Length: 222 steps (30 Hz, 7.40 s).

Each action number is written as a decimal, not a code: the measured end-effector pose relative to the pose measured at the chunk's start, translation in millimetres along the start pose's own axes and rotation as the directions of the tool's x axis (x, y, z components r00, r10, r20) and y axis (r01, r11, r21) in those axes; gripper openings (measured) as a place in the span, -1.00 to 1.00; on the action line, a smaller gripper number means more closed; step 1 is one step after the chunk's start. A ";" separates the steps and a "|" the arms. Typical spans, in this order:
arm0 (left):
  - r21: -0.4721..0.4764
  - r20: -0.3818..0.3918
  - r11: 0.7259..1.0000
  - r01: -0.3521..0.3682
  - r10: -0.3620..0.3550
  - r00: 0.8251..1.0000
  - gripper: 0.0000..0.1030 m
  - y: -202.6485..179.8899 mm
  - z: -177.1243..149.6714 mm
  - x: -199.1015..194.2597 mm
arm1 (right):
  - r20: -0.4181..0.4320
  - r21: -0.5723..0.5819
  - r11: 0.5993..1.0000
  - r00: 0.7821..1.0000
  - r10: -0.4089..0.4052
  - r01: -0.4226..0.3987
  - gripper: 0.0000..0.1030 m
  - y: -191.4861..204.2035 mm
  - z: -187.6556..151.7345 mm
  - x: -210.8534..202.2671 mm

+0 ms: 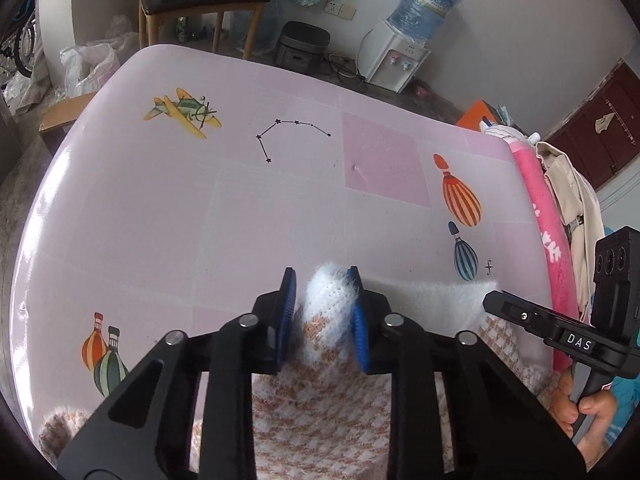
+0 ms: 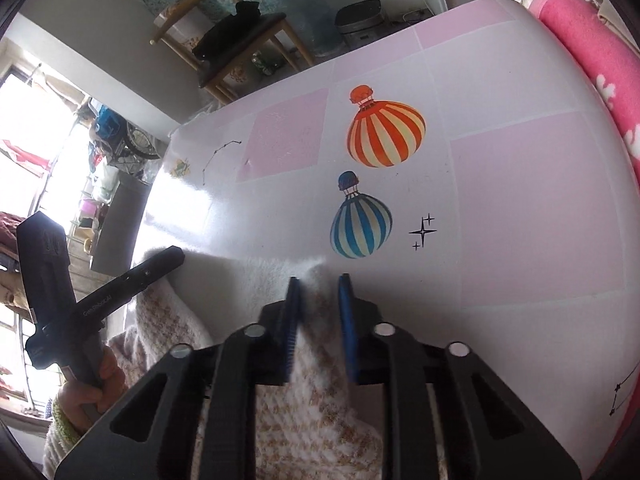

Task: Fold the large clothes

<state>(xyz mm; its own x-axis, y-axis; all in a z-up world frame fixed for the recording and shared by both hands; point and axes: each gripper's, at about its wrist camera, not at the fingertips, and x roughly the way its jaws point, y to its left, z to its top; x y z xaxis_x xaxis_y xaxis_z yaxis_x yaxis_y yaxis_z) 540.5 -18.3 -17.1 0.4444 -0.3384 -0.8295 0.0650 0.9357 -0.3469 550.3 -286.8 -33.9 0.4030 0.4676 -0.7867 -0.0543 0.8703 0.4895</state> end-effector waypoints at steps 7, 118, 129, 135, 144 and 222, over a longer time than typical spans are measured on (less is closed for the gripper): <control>0.111 0.065 0.990 0.088 -0.095 0.993 -0.77 -16.4 -23.0 -74.7 | 0.078 -0.171 0.985 0.997 0.005 0.008 -0.78 44.2 -25.2 -64.1; 0.326 0.065 0.901 -0.285 0.280 0.958 0.54 20.6 -341.3 -184.4 | 0.139 -0.223 0.959 0.979 -0.146 0.175 0.49 74.1 -379.5 -142.9; 0.294 0.188 0.897 -0.331 0.285 0.940 0.55 31.1 -363.0 -214.8 | 0.217 -0.272 0.934 0.960 -0.176 0.233 0.49 88.0 -396.1 -137.6; 0.252 0.249 0.907 -0.338 0.277 0.928 0.55 46.0 -369.1 -237.2 | 0.197 -0.273 0.925 0.956 -0.217 0.266 0.51 76.3 -401.7 -115.9; 0.169 0.262 0.935 -0.311 0.262 0.929 0.28 79.9 -349.6 -236.2 | 0.184 -0.284 0.923 0.960 -0.211 0.258 0.52 75.2 -399.3 -115.8; 0.375 0.151 0.855 -0.358 0.325 0.934 -0.24 53.9 -332.4 -187.1 | 0.182 -0.291 0.921 0.960 -0.213 0.260 0.59 75.3 -397.7 -113.9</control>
<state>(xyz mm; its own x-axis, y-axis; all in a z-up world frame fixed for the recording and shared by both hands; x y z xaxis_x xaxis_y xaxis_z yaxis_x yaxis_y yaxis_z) 163.8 62.1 -26.1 0.5709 0.0032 -0.8210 0.2318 0.9587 0.1649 137.0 -213.0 -57.0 0.5644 0.2352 -0.7913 -0.2109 0.9678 0.1373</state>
